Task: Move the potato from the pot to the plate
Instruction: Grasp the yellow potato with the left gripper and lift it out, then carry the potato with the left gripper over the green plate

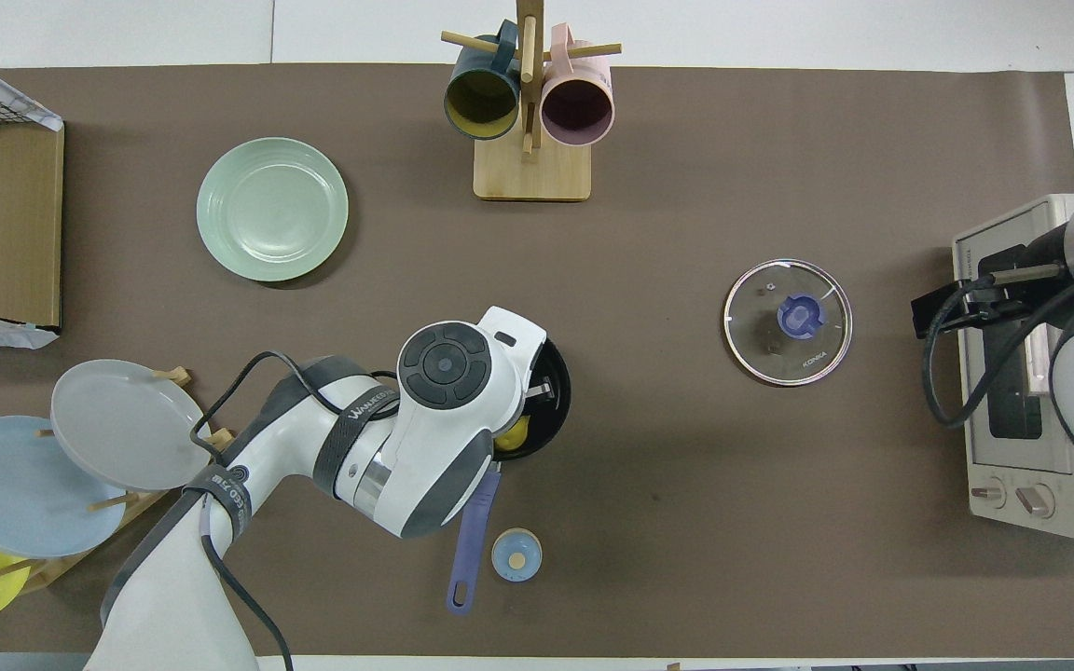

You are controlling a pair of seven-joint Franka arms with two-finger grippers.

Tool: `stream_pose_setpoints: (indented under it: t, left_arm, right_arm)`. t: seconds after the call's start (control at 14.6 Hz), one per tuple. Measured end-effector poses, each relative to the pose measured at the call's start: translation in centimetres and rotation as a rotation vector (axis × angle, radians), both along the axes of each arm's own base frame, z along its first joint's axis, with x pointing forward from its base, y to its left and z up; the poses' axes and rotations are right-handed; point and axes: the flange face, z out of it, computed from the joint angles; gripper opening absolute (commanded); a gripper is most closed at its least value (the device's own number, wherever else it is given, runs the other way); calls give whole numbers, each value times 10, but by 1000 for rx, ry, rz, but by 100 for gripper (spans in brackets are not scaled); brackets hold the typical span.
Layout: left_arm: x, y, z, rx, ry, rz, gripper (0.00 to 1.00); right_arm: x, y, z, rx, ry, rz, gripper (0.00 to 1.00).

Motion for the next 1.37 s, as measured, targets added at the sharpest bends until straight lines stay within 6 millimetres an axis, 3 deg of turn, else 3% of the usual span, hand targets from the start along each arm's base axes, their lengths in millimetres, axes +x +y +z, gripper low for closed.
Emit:
stream_pose_setpoints:
  t: [0.2, 0.34, 0.55, 0.68, 0.82, 1.02, 1.16, 1.37]
  left_arm:
    - [3, 1, 1, -2, -3, 4, 0]
    - [13, 3, 16, -3, -5, 15, 0]
    - [44, 16, 75, -2, 13, 32, 0]
    - [65, 36, 116, -10, 14, 27, 0]
    - [89, 69, 146, -15, 13, 17, 0]
    - [132, 143, 172, -1, -7, -4, 0]
    - [151, 186, 173, -2, -27, -64, 0]
    - [176, 234, 156, 9, -38, -121, 0]
  right_arm:
    - [0, 0, 0, 0, 0, 0, 100]
    - [0, 0, 0, 0, 0, -1, 100]
    - [1, -8, 0, 1, -4, -14, 100]
    - [1, -12, 1, 1, -5, -21, 100]
    - [1, -12, 1, 1, -5, -21, 100]
    - [1, -12, 1, 1, -5, -21, 100]
    - [1, -12, 1, 1, -5, -21, 100]
    - [1, -12, 1, 1, -5, -21, 100]
